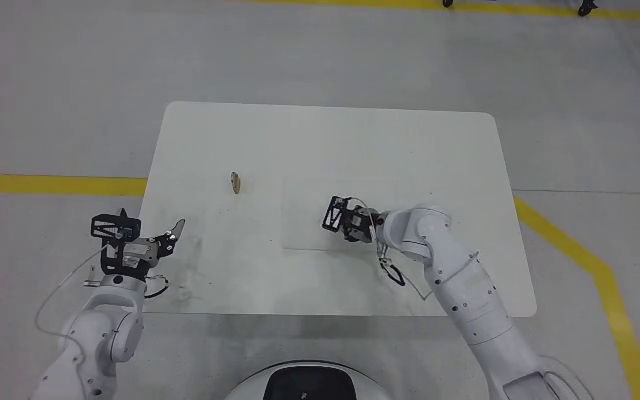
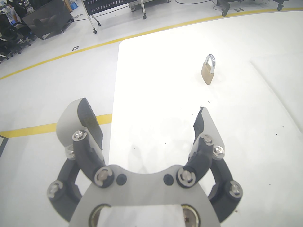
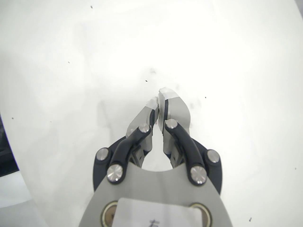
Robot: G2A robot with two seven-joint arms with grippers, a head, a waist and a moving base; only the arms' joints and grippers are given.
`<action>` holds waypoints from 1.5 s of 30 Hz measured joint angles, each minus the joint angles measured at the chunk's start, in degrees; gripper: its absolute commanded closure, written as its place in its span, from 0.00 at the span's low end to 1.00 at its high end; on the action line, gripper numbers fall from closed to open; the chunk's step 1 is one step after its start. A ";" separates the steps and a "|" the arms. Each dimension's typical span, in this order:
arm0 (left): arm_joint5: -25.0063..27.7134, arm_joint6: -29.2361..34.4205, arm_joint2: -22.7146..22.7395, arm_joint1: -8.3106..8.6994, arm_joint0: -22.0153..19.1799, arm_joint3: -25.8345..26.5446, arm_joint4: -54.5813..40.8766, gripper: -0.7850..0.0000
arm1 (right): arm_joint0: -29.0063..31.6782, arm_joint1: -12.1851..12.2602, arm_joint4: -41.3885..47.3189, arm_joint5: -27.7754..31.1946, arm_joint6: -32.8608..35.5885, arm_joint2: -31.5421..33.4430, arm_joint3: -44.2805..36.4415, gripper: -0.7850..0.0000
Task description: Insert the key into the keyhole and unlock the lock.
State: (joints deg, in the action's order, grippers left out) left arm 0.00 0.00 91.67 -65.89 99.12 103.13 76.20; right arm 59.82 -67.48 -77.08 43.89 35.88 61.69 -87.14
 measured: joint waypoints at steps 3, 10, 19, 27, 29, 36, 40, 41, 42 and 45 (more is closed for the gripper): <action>0.00 0.00 0.00 0.00 0.00 0.00 0.00 0.00 | 2.00 0.74 0.55 1.20 -3.07 2.72 -3.46 1.00; 0.00 0.00 0.00 0.00 0.00 0.00 0.00 0.00 | 10.68 2.50 -2.05 -0.91 -14.76 10.47 -12.28 1.00; 0.00 0.00 0.00 0.00 0.00 0.00 0.00 0.00 | 22.21 3.16 3.93 -7.90 -39.61 19.06 -12.07 1.00; 0.00 0.00 0.00 0.00 0.00 0.00 0.00 0.00 | 21.23 3.31 10.51 -2.48 -49.44 21.66 -5.52 1.00; 0.00 0.00 0.00 0.00 0.00 0.00 0.00 0.00 | 21.34 3.35 9.78 -2.36 -49.63 21.78 -5.61 1.00; 0.00 0.00 0.00 0.00 0.00 0.00 0.00 0.00 | 21.33 3.34 10.26 -2.43 -49.47 21.74 -5.63 1.00; 0.00 0.00 0.00 0.00 0.00 0.00 0.00 0.00 | 21.33 3.34 10.26 -2.43 -49.48 21.74 -5.63 1.00; 0.04 -0.05 -0.04 0.00 -0.05 0.07 0.01 0.00 | 21.33 3.34 10.26 -2.43 -49.48 21.74 -5.63 1.00; 0.25 -0.42 -0.27 -0.02 -0.28 0.57 0.20 0.00 | 21.33 3.34 10.26 -2.43 -49.48 21.74 -5.63 1.00; 1.07 -2.96 -2.53 -0.24 -1.05 5.54 2.10 0.00 | 21.33 3.33 10.26 -2.43 -49.48 21.74 -5.63 1.00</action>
State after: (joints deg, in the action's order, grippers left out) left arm 1.07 -2.96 89.14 -66.13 98.07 108.67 78.30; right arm 81.15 -64.15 -66.81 41.46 -13.60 83.43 -92.77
